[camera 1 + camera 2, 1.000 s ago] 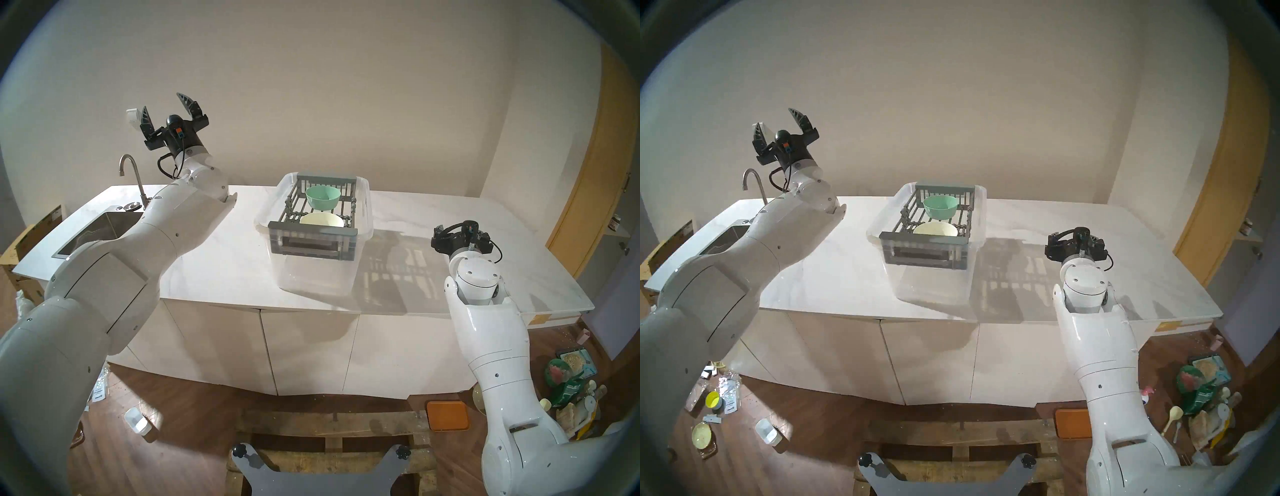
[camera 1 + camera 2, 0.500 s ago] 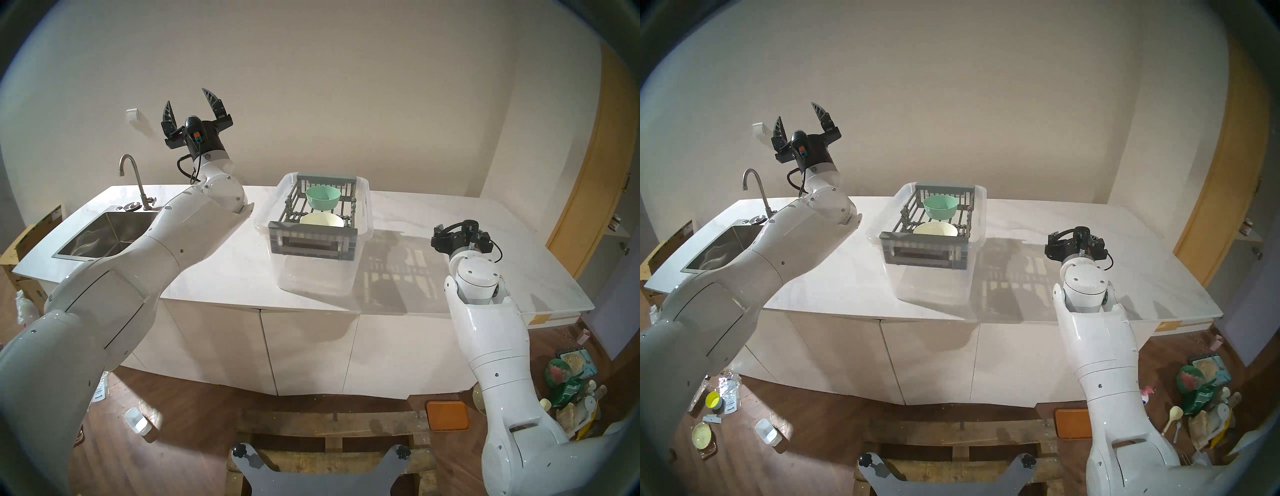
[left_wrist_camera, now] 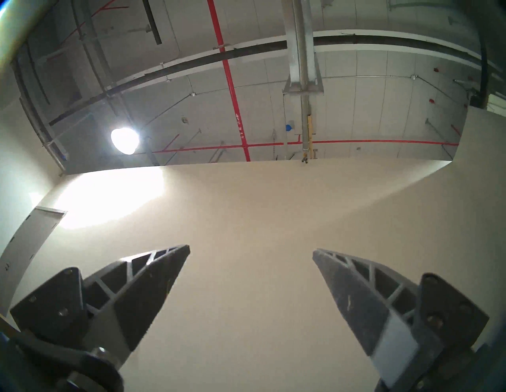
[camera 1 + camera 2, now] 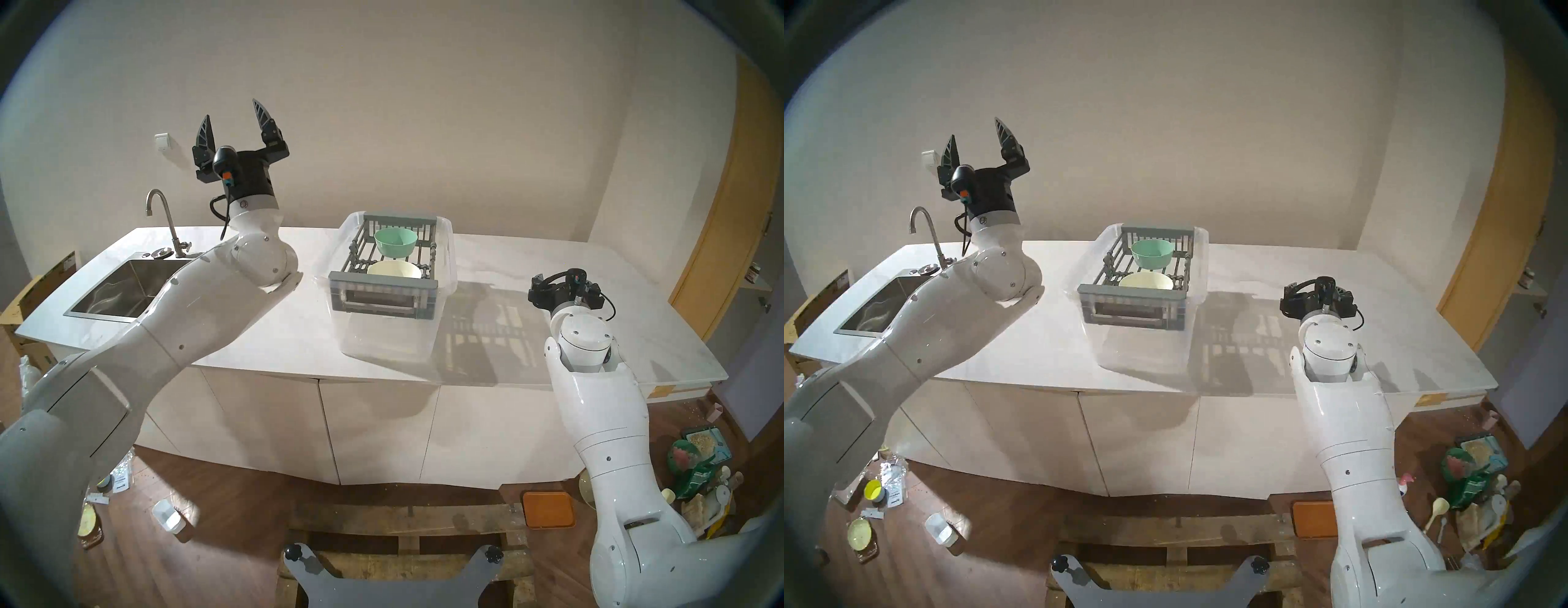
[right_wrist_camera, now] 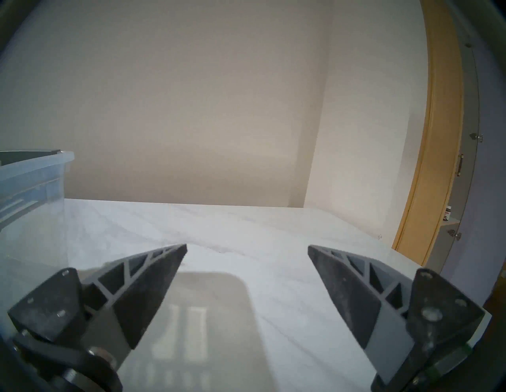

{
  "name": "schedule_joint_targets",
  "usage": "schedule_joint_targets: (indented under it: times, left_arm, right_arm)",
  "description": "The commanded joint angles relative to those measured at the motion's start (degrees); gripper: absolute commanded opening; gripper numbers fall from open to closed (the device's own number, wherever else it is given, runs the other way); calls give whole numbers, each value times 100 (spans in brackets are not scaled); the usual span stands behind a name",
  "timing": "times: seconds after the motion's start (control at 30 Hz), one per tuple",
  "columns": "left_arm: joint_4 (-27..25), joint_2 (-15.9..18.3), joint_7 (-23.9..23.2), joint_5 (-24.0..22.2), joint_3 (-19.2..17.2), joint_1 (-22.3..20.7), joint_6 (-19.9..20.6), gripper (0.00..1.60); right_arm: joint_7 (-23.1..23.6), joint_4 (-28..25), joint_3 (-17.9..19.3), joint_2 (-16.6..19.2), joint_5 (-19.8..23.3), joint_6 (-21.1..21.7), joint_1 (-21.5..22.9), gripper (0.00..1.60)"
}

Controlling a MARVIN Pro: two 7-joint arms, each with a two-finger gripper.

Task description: Place the plate or bowl neatly into the plate slot of the drying rack

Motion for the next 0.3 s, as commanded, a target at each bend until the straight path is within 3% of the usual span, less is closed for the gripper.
schedule_joint_targets:
  times: [0.0, 0.27]
  left_arm:
    - [-685, 503, -42, 10, -77, 131, 50, 160]
    - [-2221, 1499, -13, -132, -227, 902, 241, 160]
  right_arm:
    - [-10, -173, 5, 7, -12, -62, 126, 160]
    - [-15, -222, 7, 6, -14, -68, 118, 160]
